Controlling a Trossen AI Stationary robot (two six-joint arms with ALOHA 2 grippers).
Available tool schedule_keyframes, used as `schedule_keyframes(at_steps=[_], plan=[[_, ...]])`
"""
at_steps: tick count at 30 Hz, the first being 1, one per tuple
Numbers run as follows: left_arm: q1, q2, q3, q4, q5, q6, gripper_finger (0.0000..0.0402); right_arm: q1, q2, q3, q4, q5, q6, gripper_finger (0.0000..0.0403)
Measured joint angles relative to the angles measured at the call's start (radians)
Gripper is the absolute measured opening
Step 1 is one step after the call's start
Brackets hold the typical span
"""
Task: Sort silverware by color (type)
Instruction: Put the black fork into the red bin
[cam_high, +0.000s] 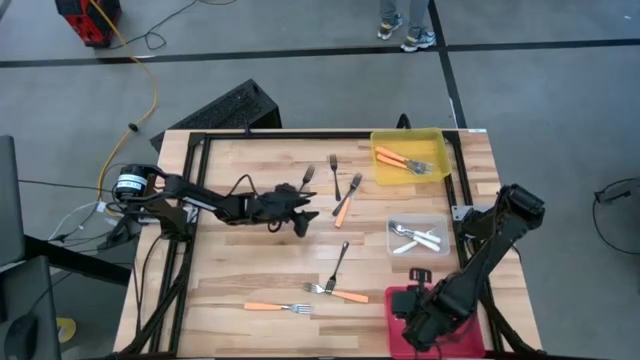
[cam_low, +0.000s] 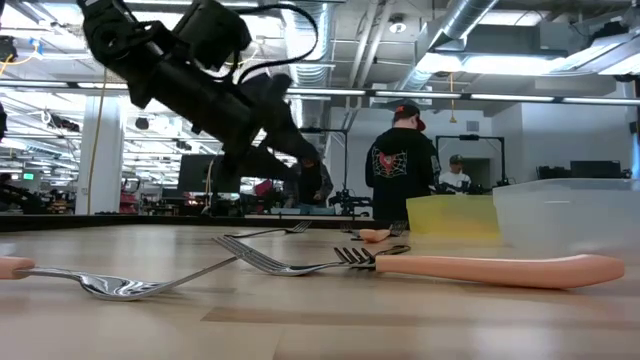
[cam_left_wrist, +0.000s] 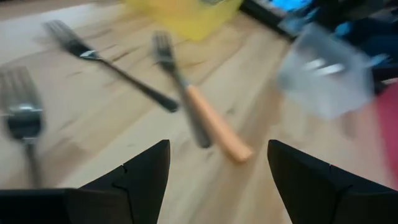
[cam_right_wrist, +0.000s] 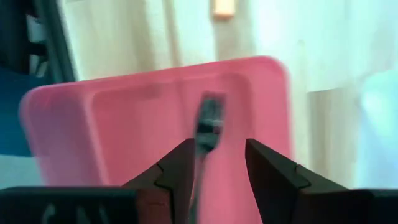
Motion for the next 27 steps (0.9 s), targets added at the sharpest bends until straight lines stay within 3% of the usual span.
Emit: schedule_keyframes(at_steps=[8, 15, 21, 27], plan=[[0.000, 0.000, 0.154, -0.376, -0.182, 0.024, 0.0253, -0.052, -0.001, 0.007, -0.058, 0.055, -0.027, 0.0166], [0.000, 0.000, 0.156, -0.395, -0.199, 0.043, 0.0253, -0.058, -0.001, 0.007, -0.020, 0.182, -0.032, 0.0166], [0.021, 0.000, 0.156, -0.354, -0.092, 0.146, 0.0253, -0.066, -0.001, 0.007, 0.003, 0.210, -0.077, 0.0166], [0.085, 0.000, 0.155, -0.383, -0.102, 0.129, 0.0253, -0.078, -0.001, 0.007, 0.026, 0.215, -0.103, 0.0166]])
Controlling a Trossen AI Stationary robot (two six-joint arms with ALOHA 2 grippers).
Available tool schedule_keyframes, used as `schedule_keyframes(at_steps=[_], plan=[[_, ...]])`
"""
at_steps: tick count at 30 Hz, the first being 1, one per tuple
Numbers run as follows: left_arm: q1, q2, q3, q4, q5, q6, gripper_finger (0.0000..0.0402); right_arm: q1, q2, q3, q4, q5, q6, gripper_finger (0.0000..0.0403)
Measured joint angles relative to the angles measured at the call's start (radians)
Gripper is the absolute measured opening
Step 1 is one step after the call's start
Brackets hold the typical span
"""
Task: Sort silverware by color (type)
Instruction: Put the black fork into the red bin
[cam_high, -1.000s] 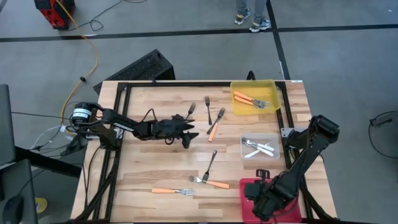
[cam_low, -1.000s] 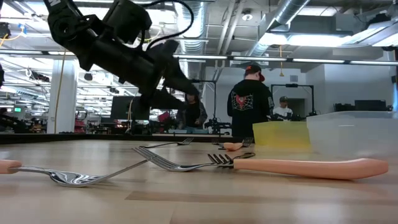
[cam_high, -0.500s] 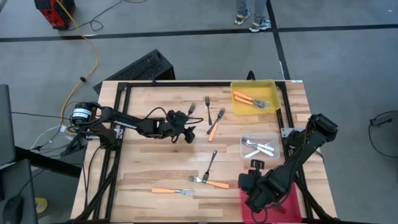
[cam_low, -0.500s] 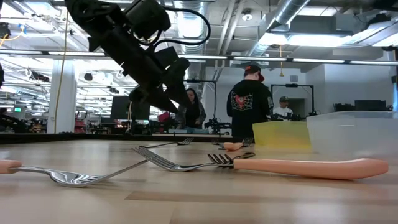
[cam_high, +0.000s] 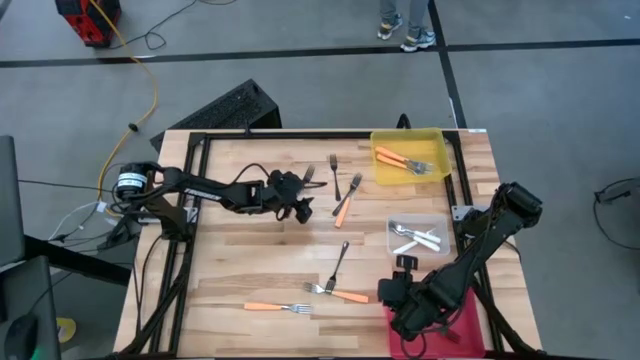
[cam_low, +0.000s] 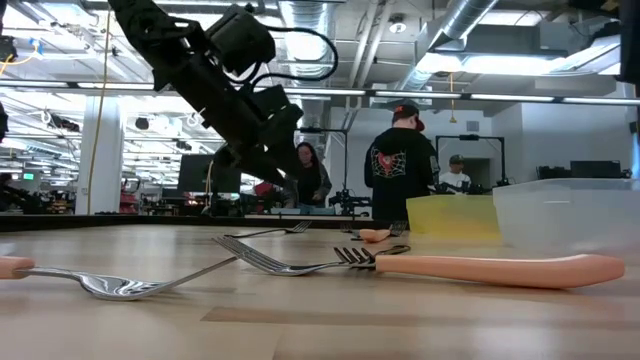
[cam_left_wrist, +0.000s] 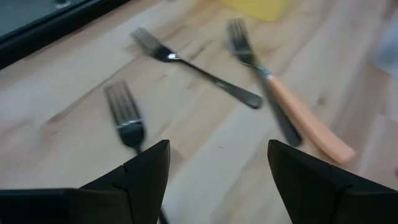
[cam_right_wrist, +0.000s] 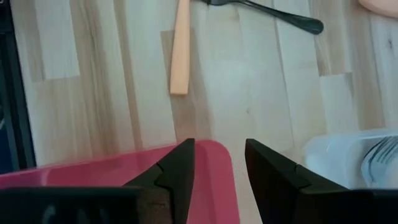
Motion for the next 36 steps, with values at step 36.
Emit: schedule_keyframes(at_steps=[36], plan=[[0.021, 0.000, -0.200, 0.264, -0.158, -0.003, 0.0253, 0.001, 0.000, -0.021, 0.064, 0.155, -0.095, 0.0166]])
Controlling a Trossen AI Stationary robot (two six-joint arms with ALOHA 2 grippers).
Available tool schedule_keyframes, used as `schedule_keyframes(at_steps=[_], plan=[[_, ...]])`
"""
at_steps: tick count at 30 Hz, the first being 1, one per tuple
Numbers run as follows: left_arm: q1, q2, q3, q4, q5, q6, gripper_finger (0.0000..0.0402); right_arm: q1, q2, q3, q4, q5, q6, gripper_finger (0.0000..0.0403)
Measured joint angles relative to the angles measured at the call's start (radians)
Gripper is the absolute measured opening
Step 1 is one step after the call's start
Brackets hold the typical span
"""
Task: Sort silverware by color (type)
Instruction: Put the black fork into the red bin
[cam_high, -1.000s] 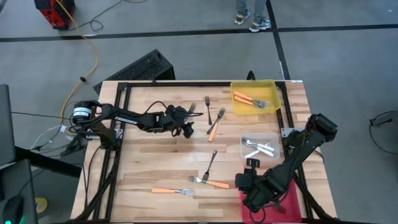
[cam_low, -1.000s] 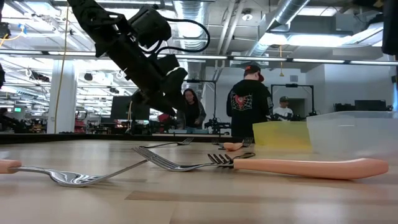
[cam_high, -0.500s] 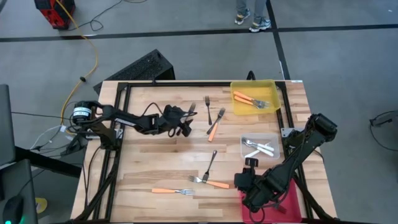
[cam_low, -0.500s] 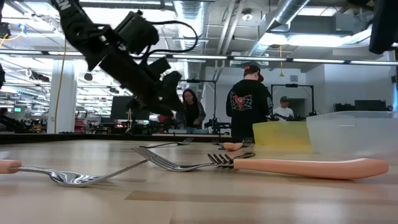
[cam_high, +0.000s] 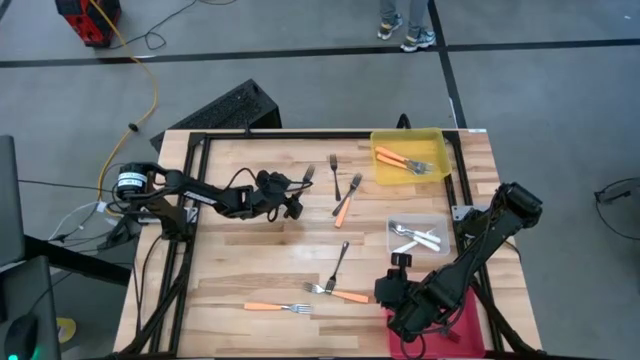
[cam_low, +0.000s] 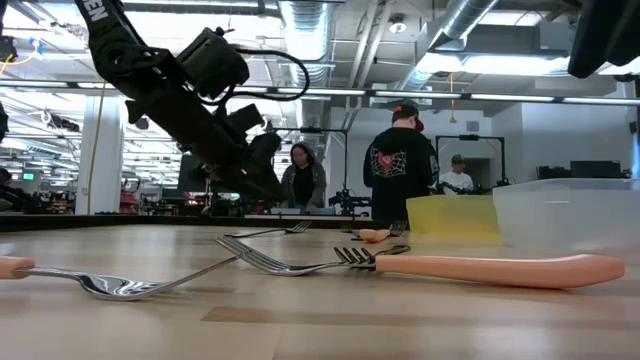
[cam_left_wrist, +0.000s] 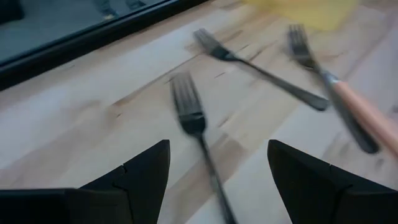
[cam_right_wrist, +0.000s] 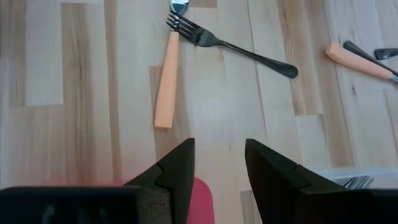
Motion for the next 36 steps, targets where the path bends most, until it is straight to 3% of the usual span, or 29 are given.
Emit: schedule_keyframes(at_steps=[8, 18, 36], plan=[[-0.014, 0.021, 0.000, 0.004, -0.022, -0.029, 0.0253, 0.000, 0.000, 0.000, 0.010, 0.026, -0.001, 0.0166], [-0.022, 0.135, 0.003, 0.111, -0.021, -0.035, 0.0253, 0.000, 0.000, 0.000, 0.016, 0.030, 0.000, 0.0166], [-0.022, 0.149, 0.004, 0.120, -0.031, -0.028, 0.0253, -0.006, 0.000, 0.000, 0.010, 0.037, 0.002, 0.0166]])
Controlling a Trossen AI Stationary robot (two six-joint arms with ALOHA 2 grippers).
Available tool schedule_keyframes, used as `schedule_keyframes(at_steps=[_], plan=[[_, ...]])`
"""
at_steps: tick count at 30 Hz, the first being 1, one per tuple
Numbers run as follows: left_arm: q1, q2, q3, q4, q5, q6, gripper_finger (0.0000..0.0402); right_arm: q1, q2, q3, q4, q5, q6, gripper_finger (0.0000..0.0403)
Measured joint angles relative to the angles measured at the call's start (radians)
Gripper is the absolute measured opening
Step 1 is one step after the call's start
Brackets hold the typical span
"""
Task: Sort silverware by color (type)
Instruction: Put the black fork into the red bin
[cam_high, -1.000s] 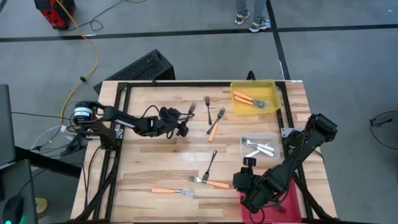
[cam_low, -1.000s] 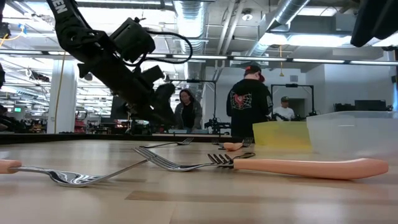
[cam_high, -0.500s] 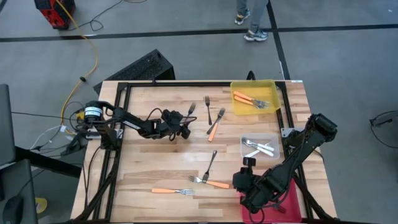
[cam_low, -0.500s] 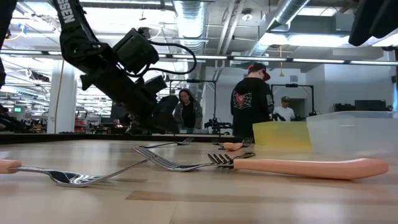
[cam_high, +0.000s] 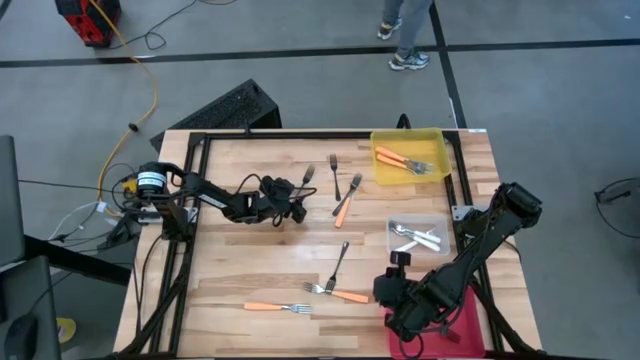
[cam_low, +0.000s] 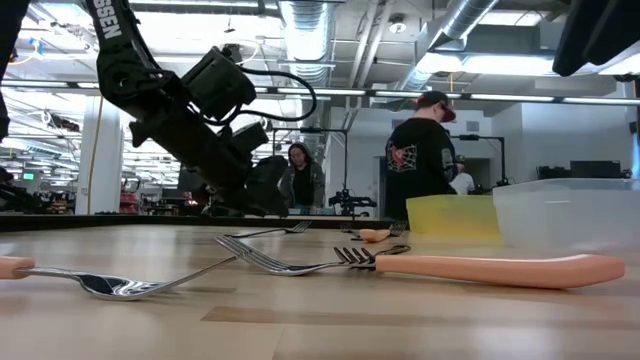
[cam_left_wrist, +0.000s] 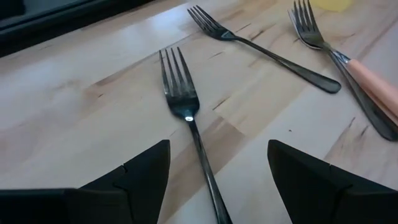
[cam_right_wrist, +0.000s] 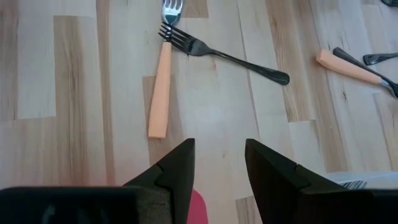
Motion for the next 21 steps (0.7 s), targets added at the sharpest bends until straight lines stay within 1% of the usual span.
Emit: schedule_keyframes(at_steps=[5, 11, 21], plan=[[0.000, 0.000, 0.000, 0.001, -0.040, 0.007, 0.0253, 0.000, 0.000, 0.000, 0.000, 0.004, 0.000, 0.0166], [-0.001, 0.011, 0.000, 0.006, -0.045, 0.007, 0.0253, 0.000, 0.000, 0.000, 0.001, 0.004, -0.001, 0.0166], [-0.019, 0.142, 0.014, 0.089, -0.071, -0.026, 0.0253, 0.000, 0.000, 0.000, 0.009, 0.003, -0.001, 0.0166]])
